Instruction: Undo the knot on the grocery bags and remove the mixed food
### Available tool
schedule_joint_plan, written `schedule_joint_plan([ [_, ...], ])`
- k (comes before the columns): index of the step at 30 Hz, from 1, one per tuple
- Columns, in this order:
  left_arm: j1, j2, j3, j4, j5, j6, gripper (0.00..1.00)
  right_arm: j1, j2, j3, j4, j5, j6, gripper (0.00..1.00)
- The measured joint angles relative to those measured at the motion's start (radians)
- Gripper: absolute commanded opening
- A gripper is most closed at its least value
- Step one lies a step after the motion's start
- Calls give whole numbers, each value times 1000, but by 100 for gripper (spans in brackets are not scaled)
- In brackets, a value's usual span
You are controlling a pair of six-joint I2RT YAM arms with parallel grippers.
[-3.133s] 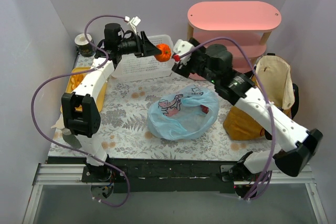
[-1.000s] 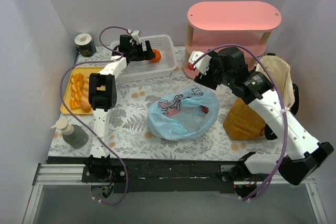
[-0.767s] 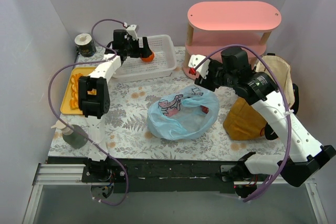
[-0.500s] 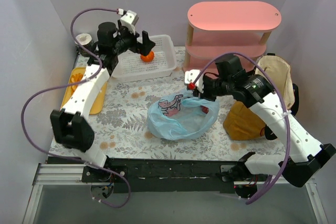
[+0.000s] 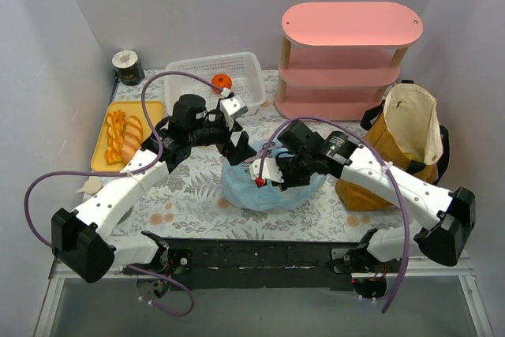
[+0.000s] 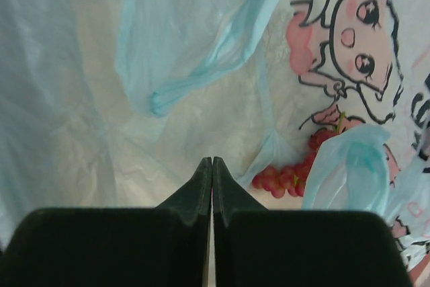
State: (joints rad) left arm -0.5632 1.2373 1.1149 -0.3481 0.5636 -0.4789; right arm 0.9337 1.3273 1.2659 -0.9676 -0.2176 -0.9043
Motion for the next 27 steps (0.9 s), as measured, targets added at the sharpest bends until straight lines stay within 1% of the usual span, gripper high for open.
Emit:
schedule_joint_plan([
  [4,-10,-5,-56,-13,-19,0,98,-3,-22,-94,76,114,26,1],
  [6,-13,16,-58,-13,-33,3,93,-15,-43,-159,128,182,34,1],
  [7,-15,35,-53,-14,-38,4,88,-28,-56,-194,157,213,37,1],
  [9,-15,89,-39,-16,-55,5,83,-80,-78,-247,196,260,42,1],
  [11,-15,135,-37,-16,-64,6,73,-163,-80,-257,219,287,67,1],
  [13,-15,161,-37,-19,-65,4,71,-244,-80,-250,254,296,101,2],
  [14,-15,164,-37,-18,-63,2,70,-277,-80,-242,265,300,119,5],
  [16,-15,164,-37,-16,-55,-2,69,-309,-80,-218,276,292,148,9],
  [18,-15,166,-32,-11,-47,-13,64,-309,-80,-193,282,256,172,12],
  [20,-15,166,-25,-8,-37,-26,53,-304,-79,-169,287,212,192,13],
  [21,-15,166,-21,-6,-30,-32,41,-304,-78,-162,290,196,195,14],
  [22,-15,166,-19,-1,-24,-38,34,-303,-77,-161,295,183,198,14],
  [24,-15,166,-15,8,-11,-44,26,-300,-72,-162,297,167,198,15],
  [27,-15,166,-14,17,2,-54,22,-300,-61,-169,305,162,192,16],
])
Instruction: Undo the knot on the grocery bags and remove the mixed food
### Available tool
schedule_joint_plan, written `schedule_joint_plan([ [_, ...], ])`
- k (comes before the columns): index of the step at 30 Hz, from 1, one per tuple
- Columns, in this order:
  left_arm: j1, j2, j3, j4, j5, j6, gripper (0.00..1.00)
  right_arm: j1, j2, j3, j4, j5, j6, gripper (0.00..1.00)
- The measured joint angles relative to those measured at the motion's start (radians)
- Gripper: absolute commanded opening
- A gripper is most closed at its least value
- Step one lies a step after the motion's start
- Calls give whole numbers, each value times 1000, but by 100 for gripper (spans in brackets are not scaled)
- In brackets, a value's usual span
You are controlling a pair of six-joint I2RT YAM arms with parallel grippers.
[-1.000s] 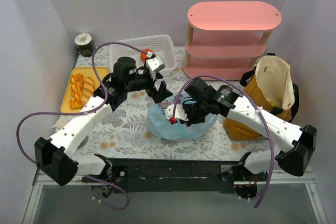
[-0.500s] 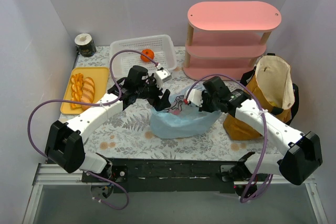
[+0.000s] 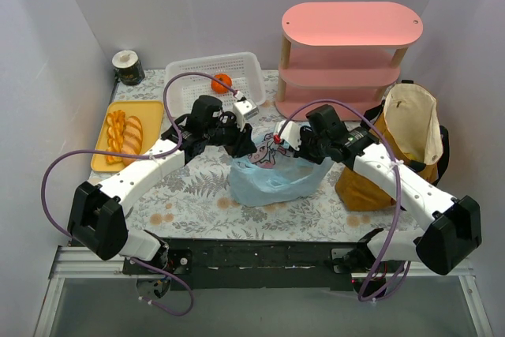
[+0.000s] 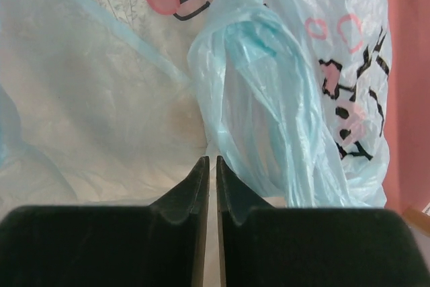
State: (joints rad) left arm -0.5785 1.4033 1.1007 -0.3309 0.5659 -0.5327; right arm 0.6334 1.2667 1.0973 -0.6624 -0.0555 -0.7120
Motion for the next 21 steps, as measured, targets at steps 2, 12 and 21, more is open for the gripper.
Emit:
schedule_joint_plan([
  [2,0,0,0,3,2,-3,20,0,15,-4,11,0,-11,25],
  [12,0,25,0,44,-4,-21,8,0,63,-164,229,3,-133,49],
  [21,0,121,5,63,-13,-2,0,0,202,-230,496,6,-227,50],
])
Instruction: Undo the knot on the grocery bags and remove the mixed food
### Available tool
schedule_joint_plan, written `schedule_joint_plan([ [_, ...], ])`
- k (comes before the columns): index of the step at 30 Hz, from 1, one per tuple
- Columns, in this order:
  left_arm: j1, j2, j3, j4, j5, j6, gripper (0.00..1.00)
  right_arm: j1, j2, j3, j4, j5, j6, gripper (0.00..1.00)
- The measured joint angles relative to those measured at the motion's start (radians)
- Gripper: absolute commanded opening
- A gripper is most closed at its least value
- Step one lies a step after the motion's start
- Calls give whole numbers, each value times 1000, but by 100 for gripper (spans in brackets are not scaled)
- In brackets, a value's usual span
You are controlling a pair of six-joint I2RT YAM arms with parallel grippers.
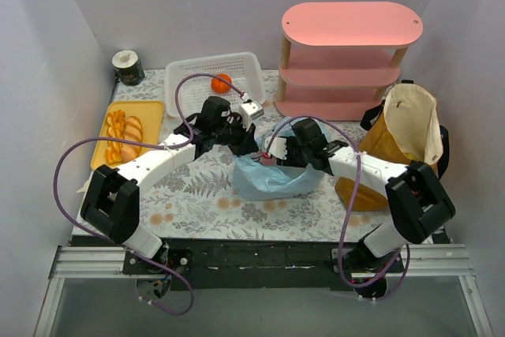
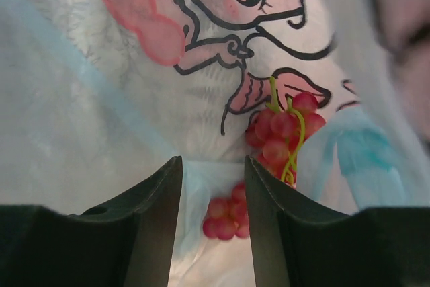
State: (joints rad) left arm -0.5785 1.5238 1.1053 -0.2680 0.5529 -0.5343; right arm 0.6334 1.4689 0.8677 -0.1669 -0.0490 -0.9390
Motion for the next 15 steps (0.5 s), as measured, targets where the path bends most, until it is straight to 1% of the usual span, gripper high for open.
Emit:
schedule_joint_plan([
  [3,0,13,7,-1,3,12,0,0,87,0,82,22,-18,50],
  [5,0,16,11,-1,5,23,0,-2,135,-2,145,55,-43,47],
  [6,0,18,15,-3,2,29,0,-5,156,-4,185,69,-60,45],
  [9,5,31,24,-8,0,40,0,-27,198,-28,285,109,-108,22],
  [10,6,34,26,-10,0,41,0,-33,206,-34,305,118,-120,8],
  [11,6,37,27,-11,0,43,0,-42,216,-40,327,127,-137,3],
  [12,8,41,29,-11,0,44,0,-50,220,-43,332,135,-146,1],
  [15,14,42,30,-14,0,47,0,-63,214,-36,315,129,-137,1],
])
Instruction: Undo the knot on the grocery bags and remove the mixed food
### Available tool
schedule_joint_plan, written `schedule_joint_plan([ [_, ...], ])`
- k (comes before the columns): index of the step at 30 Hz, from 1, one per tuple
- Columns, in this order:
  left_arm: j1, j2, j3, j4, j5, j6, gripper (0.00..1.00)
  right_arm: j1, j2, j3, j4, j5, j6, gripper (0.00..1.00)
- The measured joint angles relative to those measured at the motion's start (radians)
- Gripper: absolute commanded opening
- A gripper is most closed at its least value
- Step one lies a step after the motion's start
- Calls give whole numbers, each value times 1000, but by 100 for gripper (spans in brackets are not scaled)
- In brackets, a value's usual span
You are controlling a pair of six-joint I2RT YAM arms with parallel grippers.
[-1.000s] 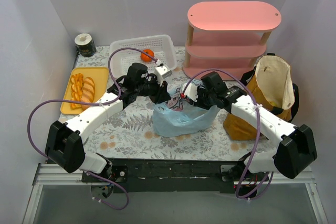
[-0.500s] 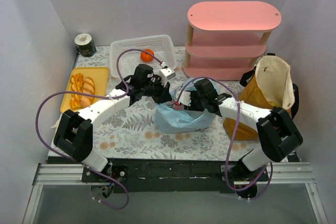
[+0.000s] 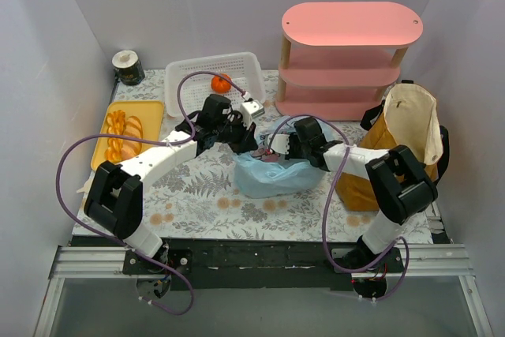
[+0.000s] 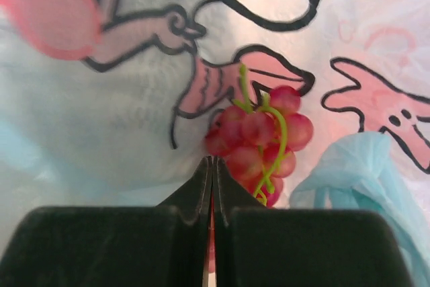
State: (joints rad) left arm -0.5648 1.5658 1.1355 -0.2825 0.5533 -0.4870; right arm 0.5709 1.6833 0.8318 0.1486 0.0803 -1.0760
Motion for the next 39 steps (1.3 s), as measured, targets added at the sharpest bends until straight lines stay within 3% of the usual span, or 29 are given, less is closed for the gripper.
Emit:
schedule_joint_plan([
  [5,15,0,14,-2,0,0,0,-5,-92,105,-237,-190,86,1],
  [12,27,-1,41,-3,-11,8,0,47,-373,214,-465,-510,227,1],
  [20,27,-2,103,6,-28,35,0,72,-429,316,-598,-629,357,1],
  [23,27,-6,108,6,-29,28,0,80,-428,331,-604,-602,350,1],
  [27,27,-12,111,6,-11,8,0,100,-410,262,-565,-486,323,27],
  [35,27,-44,87,-2,20,-15,0,111,-258,116,-420,-78,316,43],
  [36,27,-51,83,-2,24,-16,0,109,-253,111,-402,-46,316,55],
  [39,27,-63,76,-1,38,-19,0,108,-246,106,-344,29,317,69],
])
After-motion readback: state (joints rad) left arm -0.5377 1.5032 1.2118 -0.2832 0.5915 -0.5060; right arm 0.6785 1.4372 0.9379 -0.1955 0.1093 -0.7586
